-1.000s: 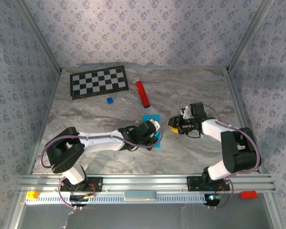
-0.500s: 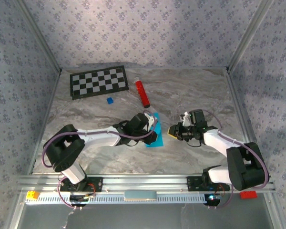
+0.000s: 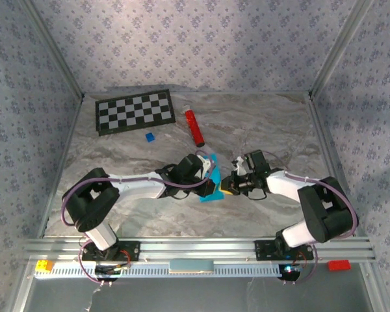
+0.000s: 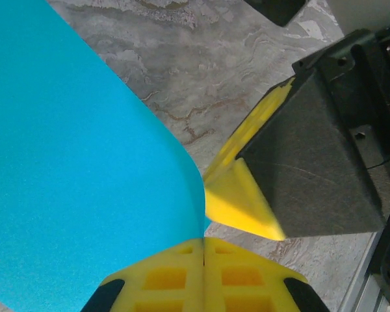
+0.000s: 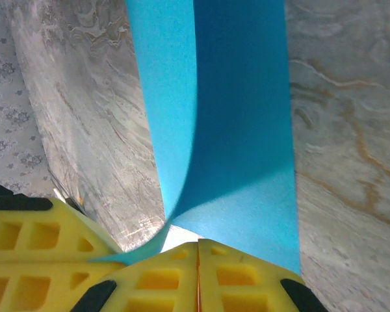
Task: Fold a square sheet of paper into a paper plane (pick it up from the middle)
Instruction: Fold the triangle a second time at the center of the table.
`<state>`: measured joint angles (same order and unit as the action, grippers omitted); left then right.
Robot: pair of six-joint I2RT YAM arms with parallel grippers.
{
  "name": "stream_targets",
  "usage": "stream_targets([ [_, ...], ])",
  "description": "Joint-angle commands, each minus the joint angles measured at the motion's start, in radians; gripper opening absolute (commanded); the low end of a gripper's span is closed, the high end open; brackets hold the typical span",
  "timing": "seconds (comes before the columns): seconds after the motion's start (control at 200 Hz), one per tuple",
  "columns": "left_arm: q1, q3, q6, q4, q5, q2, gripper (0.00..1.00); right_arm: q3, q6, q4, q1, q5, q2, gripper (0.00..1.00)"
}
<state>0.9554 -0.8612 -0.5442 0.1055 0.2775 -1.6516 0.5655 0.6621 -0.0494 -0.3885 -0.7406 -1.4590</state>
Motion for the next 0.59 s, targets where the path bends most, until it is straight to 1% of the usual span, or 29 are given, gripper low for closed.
stream_targets([
  [0.0,-0.003,-0.020,-0.005,-0.001,0.019,-0.009,0.00,0.039,-0.025,-0.026,-0.013,0.020,-0.044,0.08],
  [0.2,-0.003,-0.018,-0.006,0.003,0.012,-0.011,0.00,0.053,-0.025,-0.037,-0.024,0.039,-0.105,0.07],
  [0.22,-0.003,-0.019,-0.008,0.003,0.012,-0.011,0.00,0.054,-0.058,-0.041,-0.024,0.042,-0.107,0.07],
  [0.295,-0.004,-0.018,-0.008,0.003,0.011,-0.011,0.00,0.062,-0.082,-0.072,-0.028,0.062,-0.125,0.07],
  [0.59,-0.018,-0.007,-0.014,-0.001,0.005,-0.010,0.00,0.081,-0.191,-0.244,-0.053,0.256,-0.140,0.06],
])
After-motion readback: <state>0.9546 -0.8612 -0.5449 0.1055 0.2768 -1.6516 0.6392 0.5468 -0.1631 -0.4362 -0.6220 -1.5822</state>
